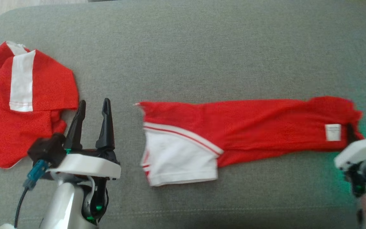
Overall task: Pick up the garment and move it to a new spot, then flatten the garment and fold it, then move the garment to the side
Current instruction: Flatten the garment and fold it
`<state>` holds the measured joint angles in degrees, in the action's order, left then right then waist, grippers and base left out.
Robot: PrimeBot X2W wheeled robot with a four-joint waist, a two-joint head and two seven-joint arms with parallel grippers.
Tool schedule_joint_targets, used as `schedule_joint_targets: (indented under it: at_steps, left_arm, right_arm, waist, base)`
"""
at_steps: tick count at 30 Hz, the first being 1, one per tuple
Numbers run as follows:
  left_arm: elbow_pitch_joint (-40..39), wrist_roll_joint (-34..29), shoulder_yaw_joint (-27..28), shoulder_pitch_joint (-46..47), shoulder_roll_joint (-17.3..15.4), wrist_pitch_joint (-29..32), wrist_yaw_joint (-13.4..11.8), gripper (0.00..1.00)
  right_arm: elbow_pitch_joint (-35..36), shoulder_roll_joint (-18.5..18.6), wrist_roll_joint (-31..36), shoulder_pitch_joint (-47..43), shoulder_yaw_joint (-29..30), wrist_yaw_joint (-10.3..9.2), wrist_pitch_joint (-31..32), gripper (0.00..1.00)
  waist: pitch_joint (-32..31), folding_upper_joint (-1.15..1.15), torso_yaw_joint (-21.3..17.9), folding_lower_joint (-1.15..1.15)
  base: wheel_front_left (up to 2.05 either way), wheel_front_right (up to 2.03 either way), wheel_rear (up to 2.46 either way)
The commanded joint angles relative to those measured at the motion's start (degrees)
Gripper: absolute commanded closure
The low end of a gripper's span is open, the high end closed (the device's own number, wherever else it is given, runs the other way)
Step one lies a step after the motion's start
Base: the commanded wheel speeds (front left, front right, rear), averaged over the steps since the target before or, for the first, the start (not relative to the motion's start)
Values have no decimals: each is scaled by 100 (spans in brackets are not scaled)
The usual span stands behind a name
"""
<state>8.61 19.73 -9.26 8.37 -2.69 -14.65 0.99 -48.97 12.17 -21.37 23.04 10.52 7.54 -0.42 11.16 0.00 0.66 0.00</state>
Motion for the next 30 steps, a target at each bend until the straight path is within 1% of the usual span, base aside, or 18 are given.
schedule_joint_targets:
  at_steps: [1,3,6,8,10,12,16,20,22,26,28,30]
  left_arm:
    - [-193,6,167,208,-20,-35,-27,0]
    - [-190,11,162,206,-20,-35,-30,0]
    - [-180,33,143,209,-20,-35,-30,0]
    - [-176,57,127,208,-20,-35,-36,0]
    - [-163,81,117,196,-20,-35,-47,0]
    - [-148,103,114,170,-20,-35,-58,0]
    - [-124,147,131,92,-19,-35,-82,0]
    - [-129,177,152,-1,-19,-35,-102,0]
    - [-133,196,142,-45,-19,-35,-110,0]
    - [-124,235,96,-99,-19,-35,-116,0]
    - [-111,251,64,-116,-19,-35,-119,0]
    - [-105,263,38,-136,-19,-35,-120,0]
  right_arm:
    - [95,255,56,95,8,-5,-98,100]
    - [-49,441,262,167,319,-5,-262,100]
    - [-296,730,856,309,939,-5,-597,100]
    - [-409,751,1219,429,1314,-5,-751,100]
    - [-441,626,1500,538,1483,-5,-789,100]
    - [-415,466,1676,616,1509,-5,-740,100]
    - [-126,24,1694,734,1336,-5,-548,100]
    - [471,-585,1229,724,830,-5,-65,100]
    - [891,-767,889,625,487,-5,250,100]
    - [1832,-915,-104,271,-235,-5,937,100]
    - [2247,-924,-847,43,-690,-5,1215,100]
    - [2568,-926,-1506,-191,-1112,-5,1360,100]
  waist:
    - [-3,0,-9,0]
    - [-9,0,-27,0]
    - [-32,0,-36,0]
    - [-64,0,-35,0]
    - [-112,0,-40,0]
    - [-172,0,-51,0]
    - [-327,0,-104,0]
    - [-484,0,-176,0]
    - [-559,0,-195,0]
    - [-684,0,-190,0]
    - [-731,0,-162,0]
    - [-773,0,-130,0]
  base:
    - [0,0,0]
    - [0,0,0]
    - [0,0,0]
    - [0,0,0]
    - [0,0,0]
    - [0,0,0]
    - [0,0,0]
    - [0,0,0]
    - [0,0,0]
    - [0,0,0]
    - [0,0,0]
    - [0,0,0]
